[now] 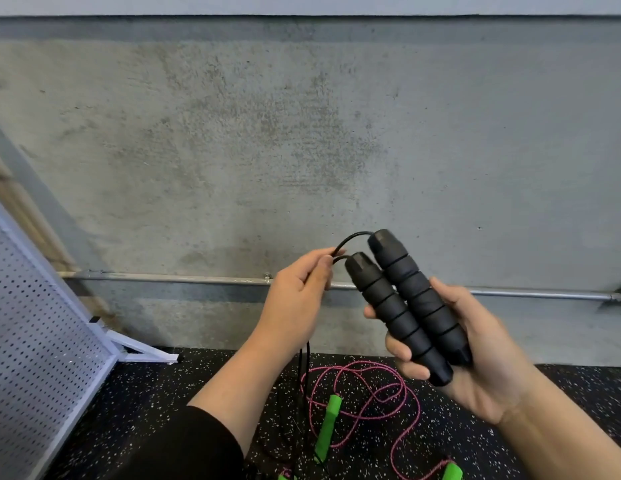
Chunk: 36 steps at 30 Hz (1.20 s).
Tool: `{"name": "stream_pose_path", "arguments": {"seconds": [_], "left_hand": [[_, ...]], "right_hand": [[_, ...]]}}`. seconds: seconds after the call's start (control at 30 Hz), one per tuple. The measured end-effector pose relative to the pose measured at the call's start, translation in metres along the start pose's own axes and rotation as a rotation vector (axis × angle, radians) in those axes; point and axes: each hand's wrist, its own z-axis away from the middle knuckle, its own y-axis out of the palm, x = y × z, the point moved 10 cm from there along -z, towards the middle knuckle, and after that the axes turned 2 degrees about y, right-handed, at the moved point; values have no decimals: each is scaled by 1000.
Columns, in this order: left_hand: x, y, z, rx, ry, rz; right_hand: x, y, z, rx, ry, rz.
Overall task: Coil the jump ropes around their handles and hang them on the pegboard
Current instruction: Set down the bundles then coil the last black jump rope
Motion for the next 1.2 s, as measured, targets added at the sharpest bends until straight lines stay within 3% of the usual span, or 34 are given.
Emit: {"name": "stream_pose_path", "arguments": {"seconds": [0.3, 0.43, 0.6, 0.8, 1.0, 1.2], "left_hand": [[-10, 52, 17, 320, 111, -427], [0, 49, 13, 317, 4, -432], [14, 44, 13, 320, -216, -308], [17, 53, 19, 438, -186, -508], [1, 53, 19, 492, 18, -597], [1, 46, 19, 609, 2, -496]], "right_hand": [[20, -5, -7, -123, -158, 46], [29, -30, -8, -331, -228, 370], [32, -34, -11, -447, -248, 883], [27, -49, -14, -549, -190, 1408], [13, -48, -15, -409, 9, 1728], [-2, -40, -7, -100, 137, 1708]]}}
